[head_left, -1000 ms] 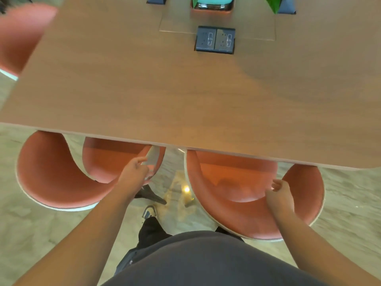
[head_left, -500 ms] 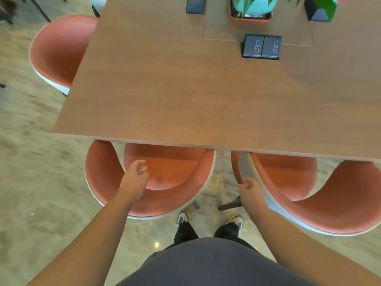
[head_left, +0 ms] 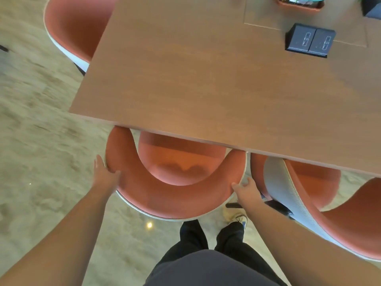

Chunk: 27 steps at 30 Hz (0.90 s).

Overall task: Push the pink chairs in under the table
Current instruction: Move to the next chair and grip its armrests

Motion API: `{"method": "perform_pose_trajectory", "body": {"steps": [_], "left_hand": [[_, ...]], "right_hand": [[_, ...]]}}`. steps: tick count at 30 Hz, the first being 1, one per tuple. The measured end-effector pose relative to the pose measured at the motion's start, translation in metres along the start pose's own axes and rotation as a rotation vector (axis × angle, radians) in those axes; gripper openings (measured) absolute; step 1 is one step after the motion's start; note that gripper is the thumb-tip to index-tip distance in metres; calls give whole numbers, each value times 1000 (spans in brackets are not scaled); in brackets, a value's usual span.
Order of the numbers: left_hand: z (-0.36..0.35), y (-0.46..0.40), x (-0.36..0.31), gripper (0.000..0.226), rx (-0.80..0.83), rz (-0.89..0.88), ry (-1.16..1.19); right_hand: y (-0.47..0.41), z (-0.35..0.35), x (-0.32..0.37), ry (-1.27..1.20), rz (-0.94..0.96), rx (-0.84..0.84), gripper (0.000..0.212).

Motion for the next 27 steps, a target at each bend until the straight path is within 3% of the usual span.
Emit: {"method": "perform_pose_trajectory", "body": {"steps": [4, 9, 13, 15, 20, 23, 27], "left_hand": [[-12, -18, 9, 72, 68, 169, 278], [-10, -55, 3, 87, 99, 226, 472], [-17, -76, 1, 78, 119, 282, 517], [-20, -79, 3, 76, 61, 270, 472], [-22, -78, 6, 52, -22, 212, 400], [-22, -74, 7, 36, -13, 200, 408], [-24, -66, 8, 36, -24, 182, 385]], "right_hand": [[-18, -19, 9, -93, -58, -23, 69], [-37, -28, 14, -148, -116, -91, 90], [-54, -29, 16, -187, -163, -97, 102], [-60, -31, 15, -123, -144, -131, 96], [-62, -35, 9, -63, -70, -187, 51], [-60, -32, 5, -70, -50, -189, 41], [-59, -26, 1, -66, -22, -193, 40]]}}
Point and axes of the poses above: each hand's wrist, its own y-axis away from the middle knuckle, its own z-axis out of the back of the hand, x = y × z, the point moved 1 cm from there along -y, towards the middle knuckle, and after that the axes turned 4 degrees about z, right-handed, at the moved point
